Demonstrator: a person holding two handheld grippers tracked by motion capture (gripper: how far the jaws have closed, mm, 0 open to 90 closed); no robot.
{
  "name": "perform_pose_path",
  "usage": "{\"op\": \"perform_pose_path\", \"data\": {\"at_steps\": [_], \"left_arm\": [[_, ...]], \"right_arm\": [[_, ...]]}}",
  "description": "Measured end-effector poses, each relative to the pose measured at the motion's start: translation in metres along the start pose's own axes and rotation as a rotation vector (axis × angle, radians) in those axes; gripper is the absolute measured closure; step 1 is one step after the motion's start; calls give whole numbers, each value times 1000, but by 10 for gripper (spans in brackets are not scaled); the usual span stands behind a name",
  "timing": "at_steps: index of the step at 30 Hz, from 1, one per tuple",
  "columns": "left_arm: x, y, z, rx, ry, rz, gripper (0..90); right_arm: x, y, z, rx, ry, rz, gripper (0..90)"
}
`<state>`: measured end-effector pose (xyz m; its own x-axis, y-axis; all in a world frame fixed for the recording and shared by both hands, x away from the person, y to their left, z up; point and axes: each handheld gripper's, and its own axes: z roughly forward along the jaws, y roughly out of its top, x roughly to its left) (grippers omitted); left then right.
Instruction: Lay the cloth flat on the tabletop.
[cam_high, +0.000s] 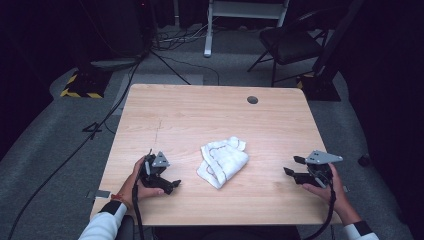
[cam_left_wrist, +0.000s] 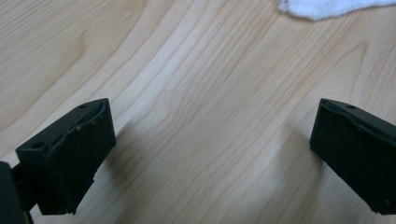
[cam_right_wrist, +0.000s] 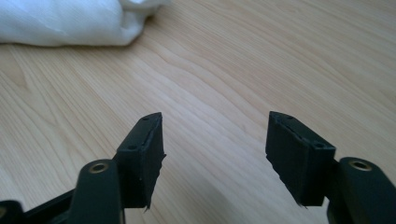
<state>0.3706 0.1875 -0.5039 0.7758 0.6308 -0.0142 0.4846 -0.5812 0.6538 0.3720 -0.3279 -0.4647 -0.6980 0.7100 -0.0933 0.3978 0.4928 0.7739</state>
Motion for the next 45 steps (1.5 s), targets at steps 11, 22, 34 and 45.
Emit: {"op": "perform_pose_path", "data": {"at_steps": [11,22,34,45], "left_arm": [[-18,31,28,-8,-68,80,6],[-38,52,44,-49,-120,126,143],[-40,59,49,-82,-149,142,442],[-37,61,48,-82,-155,160,767]], "right_arm": [[47,62,40,-52,123,-104,405],[108,104,83,-34,215,-224,440],[136,112,115,21,263,-239,407],[133,103,127,121,228,-257,640]]}}
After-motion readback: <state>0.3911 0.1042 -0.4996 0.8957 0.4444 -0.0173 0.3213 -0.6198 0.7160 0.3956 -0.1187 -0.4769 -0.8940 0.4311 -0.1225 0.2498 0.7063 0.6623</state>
